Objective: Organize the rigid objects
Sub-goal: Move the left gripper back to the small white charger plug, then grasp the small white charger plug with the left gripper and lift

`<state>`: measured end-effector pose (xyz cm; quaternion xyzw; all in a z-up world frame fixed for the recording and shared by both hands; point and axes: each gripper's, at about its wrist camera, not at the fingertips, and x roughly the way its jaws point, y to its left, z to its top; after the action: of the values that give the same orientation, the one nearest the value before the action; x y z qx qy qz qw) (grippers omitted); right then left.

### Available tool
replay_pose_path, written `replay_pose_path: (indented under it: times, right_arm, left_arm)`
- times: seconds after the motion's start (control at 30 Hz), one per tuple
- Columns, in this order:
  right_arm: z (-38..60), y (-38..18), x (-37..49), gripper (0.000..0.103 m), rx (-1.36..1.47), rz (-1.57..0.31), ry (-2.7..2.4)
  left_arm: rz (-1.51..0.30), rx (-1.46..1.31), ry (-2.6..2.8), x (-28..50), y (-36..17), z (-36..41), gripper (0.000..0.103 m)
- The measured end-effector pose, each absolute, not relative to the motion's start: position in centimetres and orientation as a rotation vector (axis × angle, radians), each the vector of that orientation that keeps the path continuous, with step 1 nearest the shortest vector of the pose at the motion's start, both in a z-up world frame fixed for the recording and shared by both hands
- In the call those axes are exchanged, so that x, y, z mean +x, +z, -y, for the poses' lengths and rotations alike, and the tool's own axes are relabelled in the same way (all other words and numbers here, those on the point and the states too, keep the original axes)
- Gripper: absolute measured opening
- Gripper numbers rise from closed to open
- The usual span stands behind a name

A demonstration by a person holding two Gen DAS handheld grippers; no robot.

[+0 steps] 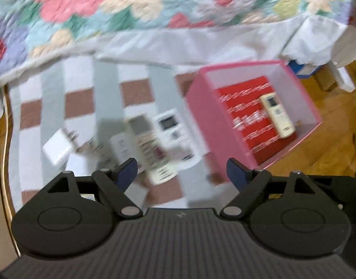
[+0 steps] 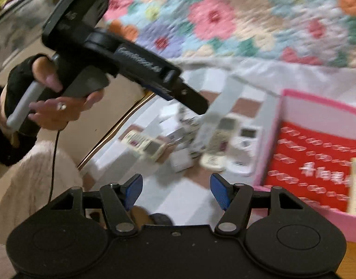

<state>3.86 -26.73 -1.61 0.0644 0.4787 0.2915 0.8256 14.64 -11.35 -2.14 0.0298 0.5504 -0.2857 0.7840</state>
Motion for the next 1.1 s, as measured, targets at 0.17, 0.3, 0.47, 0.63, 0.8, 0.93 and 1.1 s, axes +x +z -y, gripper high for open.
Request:
replay_pose_path:
  times: [0.17, 0.3, 0.47, 0.63, 0.8, 0.93, 1.1]
  right_arm:
    - [23.8, -5.5, 5.6, 0.066, 0.113, -1.038, 0.612]
    - [22.5, -9.4, 7.4, 0.062, 0.187, -1.096, 0.629]
    - [22.0, -12.8, 9.1, 0.057, 0.320, -1.153, 0.587]
    - [20.2, -14.3, 9.6, 0.055, 0.259, -1.175, 0.555]
    - [19.5, -14.9, 9.0, 0.039, 0.265, -1.125, 0.513]
    - [19.5, -14.6, 8.0, 0.042, 0.204, -1.102, 0.450]
    - [19.4, -14.0, 7.7, 0.054, 0.106, -1.081, 0.432]
  left_arm:
    - [-1.257, 0.054, -0.574, 14.4, -7.4, 9.1, 0.084]
    - [-1.333, -0.005, -0.577, 15.1, -11.4, 8.0, 0.082]
    - [-1.329, -0.072, -0.507, 16.5, -14.0, 6.9, 0.081]
    - [-1.314, -0.003, -0.498, 16.8, -15.9, 7.5, 0.066]
    - [-1.360, -0.044, -0.528, 16.2, -16.8, 7.7, 0.049]
    - [-1.416, -0.117, -0.542, 15.7, -16.9, 7.4, 0.046]
    - [-1.461, -0.216, -0.542, 15.3, -17.5, 7.4, 0.046]
